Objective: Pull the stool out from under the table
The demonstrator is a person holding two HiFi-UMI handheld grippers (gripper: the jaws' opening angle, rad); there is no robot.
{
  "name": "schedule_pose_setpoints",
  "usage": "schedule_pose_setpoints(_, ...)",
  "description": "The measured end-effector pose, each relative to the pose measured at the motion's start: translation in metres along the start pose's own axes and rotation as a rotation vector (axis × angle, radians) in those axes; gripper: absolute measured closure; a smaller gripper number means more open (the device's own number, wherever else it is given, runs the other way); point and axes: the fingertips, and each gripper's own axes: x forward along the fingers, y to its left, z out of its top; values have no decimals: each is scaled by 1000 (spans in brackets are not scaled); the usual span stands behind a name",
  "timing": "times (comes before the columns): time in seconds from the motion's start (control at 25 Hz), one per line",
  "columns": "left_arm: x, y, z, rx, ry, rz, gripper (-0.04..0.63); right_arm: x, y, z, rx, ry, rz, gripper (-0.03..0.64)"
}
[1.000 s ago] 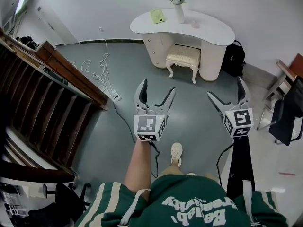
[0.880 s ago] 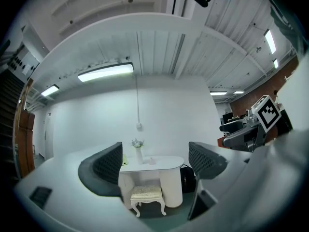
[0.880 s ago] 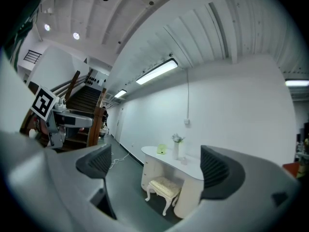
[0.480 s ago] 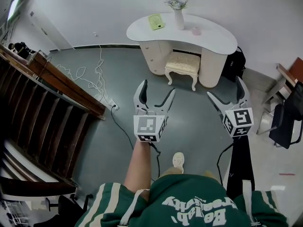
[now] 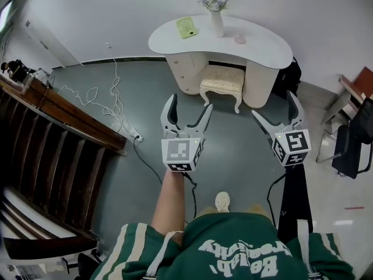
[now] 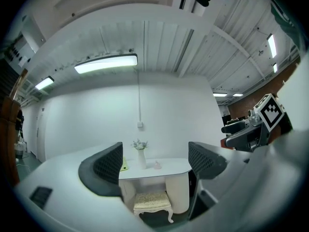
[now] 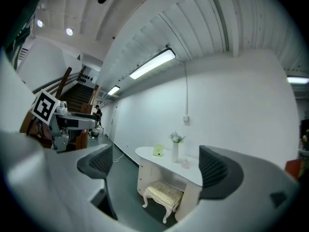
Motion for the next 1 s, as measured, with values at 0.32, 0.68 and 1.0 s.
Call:
schedule_pose_setpoints(0.32, 23, 14, -10, 3, 5, -30, 164, 24, -1, -2, -9, 5, -7, 61)
schedule_pose_setpoints(0.68, 26, 21, -1, 33, -3, -52, 172, 39, 11, 13, -16, -23, 8, 67)
schedule_pose_setpoints(1.0, 52, 32, -13, 33, 10, -62, 181, 72, 0, 10, -22, -19, 13, 72)
